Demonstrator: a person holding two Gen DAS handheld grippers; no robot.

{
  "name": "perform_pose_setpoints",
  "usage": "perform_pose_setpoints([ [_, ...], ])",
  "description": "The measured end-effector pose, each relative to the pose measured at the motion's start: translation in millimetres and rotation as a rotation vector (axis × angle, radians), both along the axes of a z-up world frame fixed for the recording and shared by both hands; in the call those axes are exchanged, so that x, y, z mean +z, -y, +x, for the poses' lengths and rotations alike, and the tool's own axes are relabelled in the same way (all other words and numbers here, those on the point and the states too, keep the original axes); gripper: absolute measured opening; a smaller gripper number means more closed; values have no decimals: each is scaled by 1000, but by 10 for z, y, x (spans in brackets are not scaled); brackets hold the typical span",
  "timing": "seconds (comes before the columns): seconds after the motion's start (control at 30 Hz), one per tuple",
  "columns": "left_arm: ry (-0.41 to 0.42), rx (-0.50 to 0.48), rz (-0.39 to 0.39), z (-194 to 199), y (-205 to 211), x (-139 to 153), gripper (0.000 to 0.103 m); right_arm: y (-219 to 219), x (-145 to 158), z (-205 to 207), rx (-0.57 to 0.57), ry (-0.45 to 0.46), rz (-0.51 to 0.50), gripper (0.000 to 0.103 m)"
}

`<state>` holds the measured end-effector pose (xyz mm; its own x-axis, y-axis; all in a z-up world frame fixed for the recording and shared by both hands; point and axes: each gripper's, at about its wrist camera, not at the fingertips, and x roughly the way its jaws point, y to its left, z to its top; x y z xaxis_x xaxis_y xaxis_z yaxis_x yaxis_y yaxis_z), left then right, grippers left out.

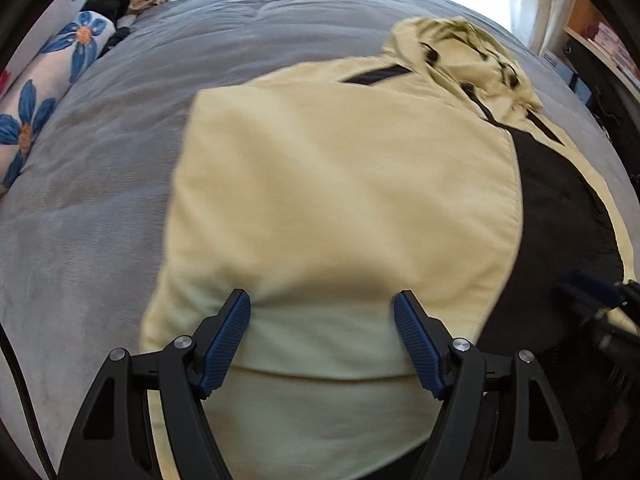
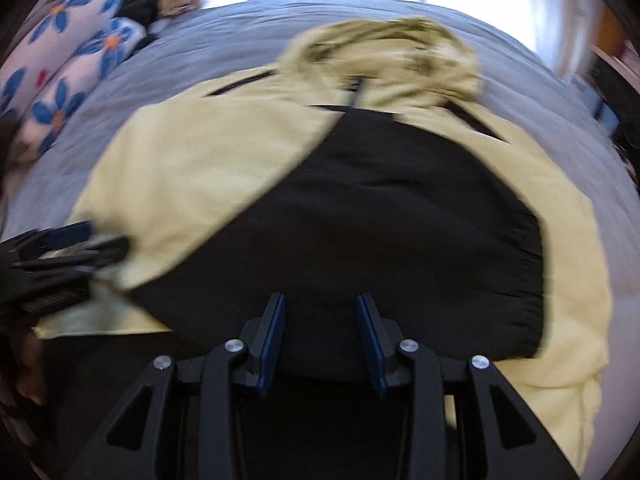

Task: Fold large clothes

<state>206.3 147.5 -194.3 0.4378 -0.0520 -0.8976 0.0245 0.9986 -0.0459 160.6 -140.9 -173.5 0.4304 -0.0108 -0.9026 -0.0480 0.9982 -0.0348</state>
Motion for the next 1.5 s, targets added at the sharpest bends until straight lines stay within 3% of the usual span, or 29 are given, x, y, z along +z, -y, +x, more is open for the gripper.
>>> perform_pose_setpoints([
  [0.1, 4, 16, 16, 19, -135, 18, 74, 421, 15, -33, -98, 6, -43, 34],
  [0.17, 7, 32, 44, 10, -241, 13, 74, 660, 32, -56, -129, 5, 25, 22],
  [0.23, 0, 52, 42, 26, -362, -3, 74, 725, 58, -78, -141, 5, 51, 19],
  [0.3, -6, 61, 5, 33, -446, -3, 74, 716, 90, -97, -152, 9, 52, 20],
  [0.5, -7, 65, 56, 2, -447, 25, 74, 609, 121, -145, -162, 14, 51, 22],
  [0.93, -5, 74, 47, -217, -534, 193, 74, 549, 278, -412, -178, 18, 130, 22],
  [1.37, 81, 70, -8, -799, -552, 763, 74, 393, 645, -794, -171, 67, 211, 22],
  [1.5, 110, 51, -57, -1068, -564, 952, 74, 351, 749, -923, -163, 74, 232, 22],
])
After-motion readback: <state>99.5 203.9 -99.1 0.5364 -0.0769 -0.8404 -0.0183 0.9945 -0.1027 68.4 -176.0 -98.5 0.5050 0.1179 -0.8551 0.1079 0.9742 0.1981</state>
